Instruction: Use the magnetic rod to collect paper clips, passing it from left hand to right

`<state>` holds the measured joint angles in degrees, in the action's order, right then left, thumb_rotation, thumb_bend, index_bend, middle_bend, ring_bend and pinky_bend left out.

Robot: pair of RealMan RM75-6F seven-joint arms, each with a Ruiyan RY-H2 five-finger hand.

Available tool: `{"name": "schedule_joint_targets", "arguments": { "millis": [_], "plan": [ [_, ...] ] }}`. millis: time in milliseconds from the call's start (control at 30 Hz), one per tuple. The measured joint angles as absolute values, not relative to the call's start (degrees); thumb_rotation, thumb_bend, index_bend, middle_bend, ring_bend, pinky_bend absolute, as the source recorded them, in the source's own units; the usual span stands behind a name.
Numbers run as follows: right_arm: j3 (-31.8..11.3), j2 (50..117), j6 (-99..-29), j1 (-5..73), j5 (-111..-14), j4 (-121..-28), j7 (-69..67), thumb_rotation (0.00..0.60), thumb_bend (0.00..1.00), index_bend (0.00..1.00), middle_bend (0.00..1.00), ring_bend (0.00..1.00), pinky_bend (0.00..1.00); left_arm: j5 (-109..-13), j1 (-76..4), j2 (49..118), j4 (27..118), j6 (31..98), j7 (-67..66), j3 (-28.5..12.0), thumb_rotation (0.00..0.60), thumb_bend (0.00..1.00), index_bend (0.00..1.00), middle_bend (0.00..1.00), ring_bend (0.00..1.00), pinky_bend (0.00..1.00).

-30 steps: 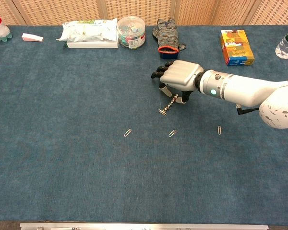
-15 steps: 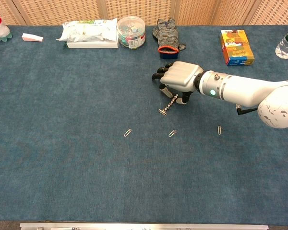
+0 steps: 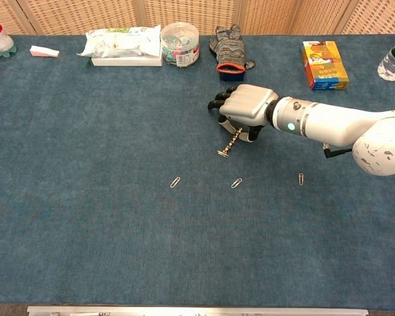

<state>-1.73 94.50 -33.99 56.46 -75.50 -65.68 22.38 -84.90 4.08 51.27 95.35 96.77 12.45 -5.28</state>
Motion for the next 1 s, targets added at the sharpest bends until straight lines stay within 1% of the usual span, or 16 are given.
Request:
{"name": "schedule_joint_targets", "arguments": {
  "millis": [233,767,1000],
  "plan": [
    [-1.8,92.4,-35.5,56.0,-75.4,-68.6,23.1,0.600,0.39,0.59,0.09,0.00,0.11,-84.6,4.0,51.3,95.2,96.6,12.2,-5.3,0.600,0.09,0.60,0.14,0.00,0.16],
    [-1.3,84.7,-40.8,53.6,-74.7,-82.4,28.4,0.600,0.40,0.59,0.09,0.00,0.11,-83.1,4.0,51.4,95.1,96.3,12.0,-5.9,0.600,0.09,0.60,0.14,0.00,0.16],
    [-0.8,82.5,-42.7,52.7,-74.7,-86.8,30.2,0.600,0.39,0.59,0.09,0.00,0.11,-83.0,4.1,51.4,95.1,96.3,11.9,-6.0,0.600,0.09,0.60,0.14,0.00,0.16]
  ]
}}
